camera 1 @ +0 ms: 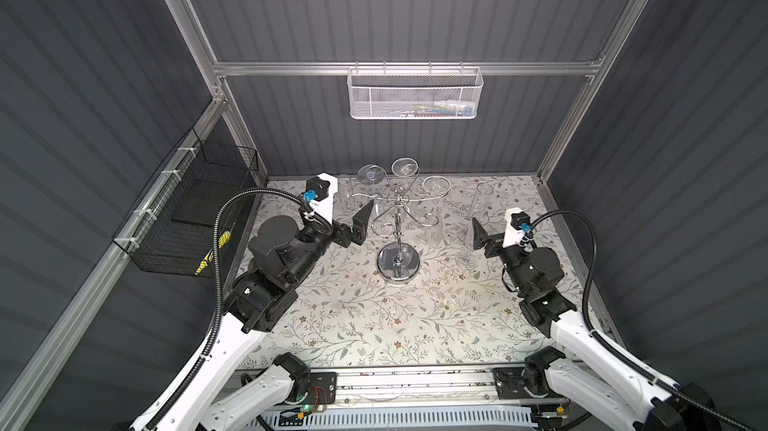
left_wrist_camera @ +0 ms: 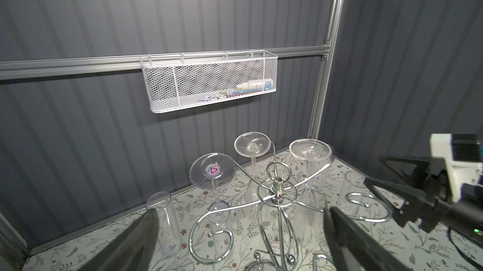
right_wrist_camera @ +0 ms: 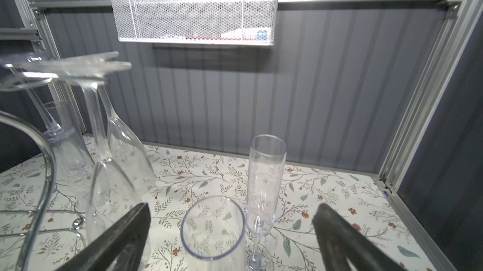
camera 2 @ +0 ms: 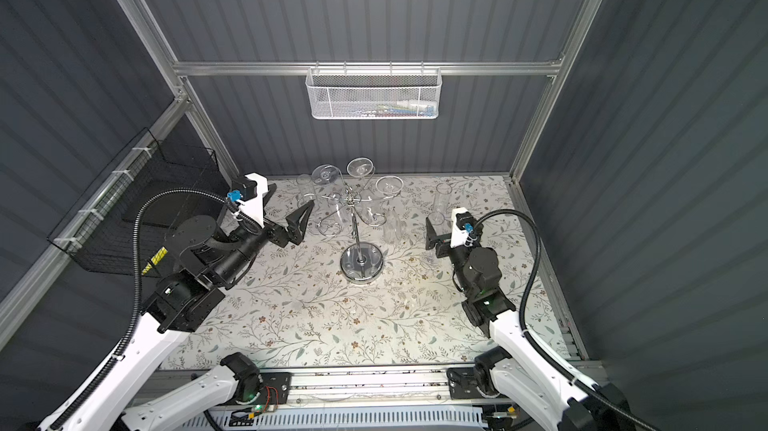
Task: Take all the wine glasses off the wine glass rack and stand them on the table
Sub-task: 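Open the right gripper and withdraw it while the left gripper moves toward the rack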
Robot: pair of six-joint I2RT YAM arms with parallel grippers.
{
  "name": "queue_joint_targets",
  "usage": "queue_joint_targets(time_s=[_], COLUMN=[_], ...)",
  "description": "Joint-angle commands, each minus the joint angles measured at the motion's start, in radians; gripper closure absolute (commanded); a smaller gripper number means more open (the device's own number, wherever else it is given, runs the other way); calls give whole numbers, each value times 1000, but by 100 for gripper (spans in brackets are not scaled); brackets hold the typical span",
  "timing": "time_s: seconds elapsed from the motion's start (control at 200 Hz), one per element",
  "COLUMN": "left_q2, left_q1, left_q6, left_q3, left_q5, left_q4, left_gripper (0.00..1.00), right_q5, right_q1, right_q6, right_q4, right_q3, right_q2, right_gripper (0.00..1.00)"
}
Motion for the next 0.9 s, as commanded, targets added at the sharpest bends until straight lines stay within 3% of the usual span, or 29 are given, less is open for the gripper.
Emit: queue_joint_targets(time_s=[0.0,0.18,0.27,0.4,0.51,0.61,0.68,0.895], left_q2=[39,174,255,336,419,520,575,681], left_q1=[-3,7,66,303,404,491,523,545], left_q6=[-20,44,7,-142,-215,-300,-362,-497], left_q3=[117,312,398,441,495,564,591,574], left_q5=[-84,-64,-68,207,360,600,716,922], left_q4=[-80,-232,-299,-301,-311,-328,-318,-239], left_gripper=[0,0,0,0,0,2,7,17], right_q5=[-13,-39,-65,-88,-98,-104,-104,-127], right_q1=[-3,-3,-3,-3,-3,-3,-3,-3], right_q6=[10,51,82,115,125,128,137,152], right_q4=[-198,-380,-444,-507,-545,-583,-618,-662], right_q3=[79,175,217,263,289,311,330,352], right_q2=[-83,-161,-180,-188,-195,-196,-196,-199], right_gripper=[1,1,1,1,1,1,1,1])
